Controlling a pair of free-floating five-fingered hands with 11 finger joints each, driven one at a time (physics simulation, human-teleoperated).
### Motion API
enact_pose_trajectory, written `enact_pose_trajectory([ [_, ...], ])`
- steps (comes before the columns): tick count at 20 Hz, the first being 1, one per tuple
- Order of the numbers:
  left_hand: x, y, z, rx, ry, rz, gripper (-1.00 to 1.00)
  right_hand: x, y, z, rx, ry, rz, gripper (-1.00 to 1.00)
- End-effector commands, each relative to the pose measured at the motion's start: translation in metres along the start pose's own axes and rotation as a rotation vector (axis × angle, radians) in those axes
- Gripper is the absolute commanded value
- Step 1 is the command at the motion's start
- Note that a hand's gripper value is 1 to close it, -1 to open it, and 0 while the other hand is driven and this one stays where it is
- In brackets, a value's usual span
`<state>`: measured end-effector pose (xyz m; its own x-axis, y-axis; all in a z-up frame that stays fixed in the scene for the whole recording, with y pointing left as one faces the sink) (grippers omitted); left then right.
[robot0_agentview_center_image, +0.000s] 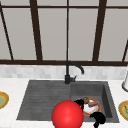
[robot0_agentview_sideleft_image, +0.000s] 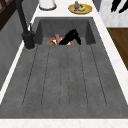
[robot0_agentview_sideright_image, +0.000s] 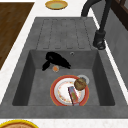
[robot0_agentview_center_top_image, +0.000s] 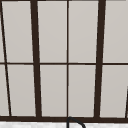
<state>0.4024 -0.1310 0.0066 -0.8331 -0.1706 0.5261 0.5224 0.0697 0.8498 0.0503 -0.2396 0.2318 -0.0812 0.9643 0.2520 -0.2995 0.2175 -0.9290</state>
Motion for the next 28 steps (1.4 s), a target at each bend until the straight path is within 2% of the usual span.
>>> enact_pose_trajectory([
  [1, 0.002, -0.004, 0.005, -0.133, 0.034, 0.036, -1.0, 0.0, 0.0, 0.0, 0.0, 0.0, 0.0, 0.0],
  [2, -0.001, -0.005, 0.007, -0.147, 0.016, 0.035, -1.0, 0.0, 0.0, 0.0, 0.0, 0.0, 0.0, 0.0],
  [3, -0.004, -0.008, 0.008, -0.155, 0.015, 0.017, -1.0, 0.0, 0.0, 0.0, 0.0, 0.0, 0.0, 0.0],
  [7, -0.02, -0.015, 0.011, -0.191, 0.042, -0.019, -1.0, 0.0, 0.0, 0.0, 0.0, 0.0, 0.0, 0.0],
  [9, -0.023, -0.019, 0.014, -0.209, 0.049, -0.012, -1.0, 0.0, 0.0, 0.0, 0.0, 0.0, 0.0, 0.0],
  [11, -0.018, -0.02, 0.018, -0.228, 0.07, 0.016, -1.0, 0.0, 0.0, 0.0, 0.0, 0.0, 0.0, 0.0],
  [13, -0.017, -0.023, 0.018, -0.24, 0.086, 0.022, -1.0, 0.0, 0.0, 0.0, 0.0, 0.0, 0.0, 0.0],
  [14, -0.022, -0.025, 0.015, -0.242, 0.072, 0.015, -1.0, 0.0, 0.0, 0.0, 0.0, 0.0, 0.0, 0.0],
  [15, -0.023, -0.028, 0.015, -0.235, 0.067, 0.016, -1.0, 0.0, 0.0, 0.0, 0.0, 0.0, 0.0, 0.0],
  [16, -0.025, -0.034, 0.009, -0.213, 0.062, 0.018, -1.0, 0.0, 0.0, 0.0, 0.0, 0.0, 0.0, 0.0],
  [18, -0.029, -0.042, 0.003, -0.202, 0.058, 0.014, -1.0, 0.0, 0.0, 0.0, 0.0, 0.0, 0.0, 0.0],
  [19, -0.034, -0.036, 0.001, -0.175, 0.048, 0.021, -1.0, 0.0, 0.0, 0.0, 0.0, 0.0, 0.0, 0.0],
  [20, -0.041, -0.041, -0.003, -0.162, 0.043, 0.012, -1.0, 0.0, 0.0, 0.0, 0.0, 0.0, 0.0, 0.0],
  [21, -0.055, -0.043, 0.003, -0.128, 0.045, 0.047, -1.0, 0.0, 0.0, 0.0, 0.0, 0.0, 0.0, 0.0],
  [22, -0.062, -0.049, 0.005, -0.144, 0.059, 0.052, -1.0, 0.0, 0.0, 0.0, 0.0, 0.0, 0.0, 0.0],
  [24, -0.074, -0.052, 0.021, -0.172, 0.052, 0.06, -1.0, 0.0, 0.0, 0.0, 0.0, 0.0, 0.0, 0.0],
  [26, -0.083, -0.056, 0.028, -0.187, 0.069, 0.063, -1.0, 0.0, 0.0, 0.0, 0.0, 0.0, 0.0, 0.0],
  [28, -0.079, -0.058, 0.037, -0.198, 0.062, 0.087, -1.0, 0.0, 0.0, 0.0, 0.0, 0.0, 0.0, 0.0],
])
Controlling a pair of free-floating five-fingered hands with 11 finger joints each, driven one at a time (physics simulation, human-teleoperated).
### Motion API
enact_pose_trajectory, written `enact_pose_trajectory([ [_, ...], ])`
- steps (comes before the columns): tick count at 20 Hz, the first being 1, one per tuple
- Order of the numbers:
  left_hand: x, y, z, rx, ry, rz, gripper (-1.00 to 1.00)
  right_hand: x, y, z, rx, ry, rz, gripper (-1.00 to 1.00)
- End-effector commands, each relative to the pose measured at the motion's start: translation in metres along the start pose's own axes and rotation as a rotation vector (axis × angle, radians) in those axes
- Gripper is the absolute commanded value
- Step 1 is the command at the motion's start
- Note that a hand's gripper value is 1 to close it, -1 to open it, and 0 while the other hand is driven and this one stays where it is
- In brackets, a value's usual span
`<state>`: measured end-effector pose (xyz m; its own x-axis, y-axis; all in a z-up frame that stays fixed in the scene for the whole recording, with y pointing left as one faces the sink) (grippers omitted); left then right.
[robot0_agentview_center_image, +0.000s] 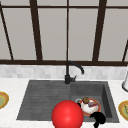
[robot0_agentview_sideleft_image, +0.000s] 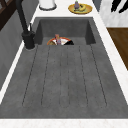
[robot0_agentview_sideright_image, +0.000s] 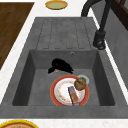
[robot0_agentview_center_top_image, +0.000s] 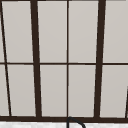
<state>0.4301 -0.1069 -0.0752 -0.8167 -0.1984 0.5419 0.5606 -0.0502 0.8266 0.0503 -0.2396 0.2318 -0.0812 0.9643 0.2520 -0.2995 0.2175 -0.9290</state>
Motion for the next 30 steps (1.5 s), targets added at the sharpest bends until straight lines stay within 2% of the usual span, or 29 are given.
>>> enact_pose_trajectory([
  [1, -0.007, -0.005, 0.023, -0.077, 0.017, 0.091, -1.0, 0.0, 0.0, 0.0, 0.0, 0.0, 0.0, 0.0],
  [2, -0.007, -0.005, 0.025, -0.079, 0.001, 0.103, -1.0, 0.0, 0.0, 0.0, 0.0, 0.0, 0.0, 0.0],
  [4, -0.006, -0.005, 0.024, -0.089, -0.053, 0.123, -1.0, 0.0, 0.0, 0.0, 0.0, 0.0, 0.0, 0.0],
  [5, -0.009, -0.006, 0.023, -0.086, -0.081, 0.122, -1.0, 0.0, 0.0, 0.0, 0.0, 0.0, 0.0, 0.0],
  [7, -0.015, -0.007, 0.023, -0.074, -0.111, 0.129, -1.0, 0.0, 0.0, 0.0, 0.0, 0.0, 0.0, 0.0],
  [9, -0.021, -0.009, 0.025, -0.076, -0.128, 0.145, -1.0, 0.0, 0.0, 0.0, 0.0, 0.0, 0.0, 0.0],
  [11, -0.025, -0.01, 0.031, -0.09, -0.132, 0.154, -1.0, 0.0, 0.0, 0.0, 0.0, 0.0, 0.0, 0.0],
  [13, -0.033, -0.012, 0.034, -0.09, -0.155, 0.168, -1.0, 0.0, 0.0, 0.0, 0.0, 0.0, 0.0, 0.0],
  [17, -0.04, -0.011, 0.037, -0.085, -0.183, 0.166, -1.0, 0.0, 0.0, 0.0, 0.0, 0.0, 0.0, 0.0],
  [21, -0.057, -0.014, 0.028, -0.053, -0.212, 0.148, -1.0, 0.0, 0.0, 0.0, 0.0, 0.0, 0.0, 0.0],
  [22, -0.056, -0.016, 0.032, -0.048, -0.228, 0.147, 1.0, 0.0, 0.0, 0.0, 0.0, 0.0, 0.0, 0.0],
  [23, -0.04, -0.025, 0.039, -0.069, -0.297, 0.098, 1.0, 0.0, 0.0, 0.0, 0.0, 0.0, 0.0, 0.0],
  [24, -0.024, -0.032, 0.04, -0.059, -0.281, 0.067, 1.0, 0.0, 0.0, 0.0, 0.0, 0.0, 0.0, 0.0],
  [25, -0.005, -0.031, 0.039, -0.057, -0.294, 0.027, 1.0, 0.0, 0.0, 0.0, 0.0, 0.0, 0.0, 0.0],
  [27, 0.007, -0.029, 0.032, -0.084, -0.268, -0.024, 1.0, 0.0, 0.0, 0.0, 0.0, 0.0, 0.0, 0.0],
  [29, 0.018, -0.027, 0.031, -0.066, -0.267, -0.1, 1.0, 0.0, 0.0, 0.0, 0.0, 0.0, 0.0, 0.0],
  [30, 0.018, -0.028, 0.032, -0.038, -0.263, -0.116, 1.0, 0.0, 0.0, 0.0, 0.0, 0.0, 0.0, 0.0],
])
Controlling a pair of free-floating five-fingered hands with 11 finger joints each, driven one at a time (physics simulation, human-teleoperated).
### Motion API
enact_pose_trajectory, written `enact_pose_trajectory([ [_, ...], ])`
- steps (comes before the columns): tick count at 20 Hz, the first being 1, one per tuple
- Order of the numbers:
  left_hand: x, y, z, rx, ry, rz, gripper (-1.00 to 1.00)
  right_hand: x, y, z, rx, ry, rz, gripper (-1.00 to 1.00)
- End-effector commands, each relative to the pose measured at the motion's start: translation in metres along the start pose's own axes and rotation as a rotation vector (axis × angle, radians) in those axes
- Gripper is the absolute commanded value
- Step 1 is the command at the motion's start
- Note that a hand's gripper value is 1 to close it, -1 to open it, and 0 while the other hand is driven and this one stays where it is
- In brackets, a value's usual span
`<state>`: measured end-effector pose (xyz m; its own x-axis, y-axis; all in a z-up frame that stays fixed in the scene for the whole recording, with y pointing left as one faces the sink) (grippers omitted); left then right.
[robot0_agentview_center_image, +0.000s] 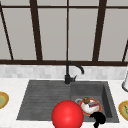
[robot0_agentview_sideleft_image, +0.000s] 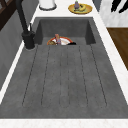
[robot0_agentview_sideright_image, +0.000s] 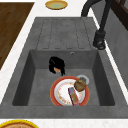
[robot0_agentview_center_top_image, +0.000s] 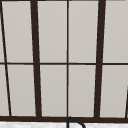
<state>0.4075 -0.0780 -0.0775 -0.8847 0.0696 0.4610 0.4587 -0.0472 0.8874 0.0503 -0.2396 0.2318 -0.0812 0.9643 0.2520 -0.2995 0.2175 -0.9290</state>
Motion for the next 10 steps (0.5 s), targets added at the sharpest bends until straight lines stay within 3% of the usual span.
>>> enact_pose_trajectory([
  [1, 0.001, -0.01, 0.003, 0.002, -0.001, 0.024, 1.0, 0.0, 0.0, 0.0, 0.0, 0.0, 0.0, 0.0],
  [2, 0.003, -0.006, 0.001, 0.001, 0.001, -0.009, 1.0, 0.0, 0.0, 0.0, 0.0, 0.0, 0.0, 0.0],
  [3, 0.002, -0.003, 0.001, 0.003, 0.002, -0.017, 1.0, 0.0, 0.0, 0.0, 0.0, 0.0, 0.0, 0.0],
  [5, 0.0, -0.008, 0.013, 0.0, -0.009, -0.022, 1.0, 0.0, 0.0, 0.0, 0.0, 0.0, 0.0, 0.0],
  [6, 0.005, 0.0, 0.019, 0.003, -0.025, -0.02, 1.0, 0.0, 0.0, 0.0, 0.0, 0.0, 0.0, 0.0],
  [7, 0.003, 0.009, 0.02, -0.009, -0.036, -0.003, 1.0, 0.0, 0.0, 0.0, 0.0, 0.0, 0.0, 0.0],
  [8, 0.009, 0.015, 0.017, -0.026, -0.032, -0.013, 1.0, 0.0, 0.0, 0.0, 0.0, 0.0, 0.0, 0.0],
  [10, 0.012, 0.023, 0.018, -0.011, -0.039, -0.024, 1.0, 0.0, 0.0, 0.0, 0.0, 0.0, 0.0, 0.0],
])
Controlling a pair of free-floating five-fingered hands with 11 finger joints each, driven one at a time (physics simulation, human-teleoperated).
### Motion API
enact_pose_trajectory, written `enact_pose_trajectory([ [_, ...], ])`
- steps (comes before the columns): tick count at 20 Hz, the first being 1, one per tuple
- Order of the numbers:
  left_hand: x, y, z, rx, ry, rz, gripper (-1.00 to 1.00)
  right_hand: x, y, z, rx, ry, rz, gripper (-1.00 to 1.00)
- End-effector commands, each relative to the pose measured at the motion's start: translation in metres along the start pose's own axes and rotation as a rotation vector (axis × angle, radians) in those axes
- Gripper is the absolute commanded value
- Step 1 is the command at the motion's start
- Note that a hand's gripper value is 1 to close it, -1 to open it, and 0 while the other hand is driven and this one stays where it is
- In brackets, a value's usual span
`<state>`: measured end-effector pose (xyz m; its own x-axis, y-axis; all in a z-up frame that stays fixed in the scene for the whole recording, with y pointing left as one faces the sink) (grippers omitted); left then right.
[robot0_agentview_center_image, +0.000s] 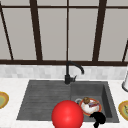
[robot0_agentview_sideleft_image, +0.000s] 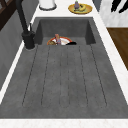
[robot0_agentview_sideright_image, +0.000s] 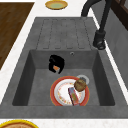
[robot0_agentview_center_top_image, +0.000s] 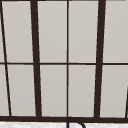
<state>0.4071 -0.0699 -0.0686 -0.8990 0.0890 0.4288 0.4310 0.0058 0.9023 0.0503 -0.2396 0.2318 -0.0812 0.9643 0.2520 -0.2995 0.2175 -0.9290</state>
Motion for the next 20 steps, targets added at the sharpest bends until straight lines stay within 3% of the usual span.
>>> enact_pose_trajectory([
  [1, 0.008, 0.02, 0.009, -0.057, -0.024, 0.011, 1.0, 0.0, 0.0, 0.0, 0.0, 0.0, 0.0, 0.0],
  [4, 0.012, 0.039, 0.002, -0.038, -0.031, 0.024, 1.0, 0.0, 0.0, 0.0, 0.0, 0.0, 0.0, 0.0],
  [9, 0.014, 0.07, -0.009, -0.017, -0.01, 0.051, 1.0, 0.0, 0.0, 0.0, 0.0, 0.0, 0.0, 0.0],
  [12, 0.02, 0.092, -0.019, -0.012, -0.019, 0.044, 1.0, 0.0, 0.0, 0.0, 0.0, 0.0, 0.0, 0.0],
  [16, 0.03, 0.112, -0.026, -0.04, -0.006, 0.056, 1.0, 0.0, 0.0, 0.0, 0.0, 0.0, 0.0, 0.0],
  [17, 0.029, 0.112, -0.025, -0.063, 0.007, 0.068, 1.0, 0.0, 0.0, 0.0, 0.0, 0.0, 0.0, 0.0],
  [18, 0.039, 0.099, -0.022, -0.092, 0.045, 0.091, 1.0, 0.0, 0.0, 0.0, 0.0, 0.0, 0.0, 0.0],
  [20, 0.054, 0.095, -0.026, -0.097, 0.073, 0.093, 1.0, 0.0, 0.0, 0.0, 0.0, 0.0, 0.0, 0.0],
])
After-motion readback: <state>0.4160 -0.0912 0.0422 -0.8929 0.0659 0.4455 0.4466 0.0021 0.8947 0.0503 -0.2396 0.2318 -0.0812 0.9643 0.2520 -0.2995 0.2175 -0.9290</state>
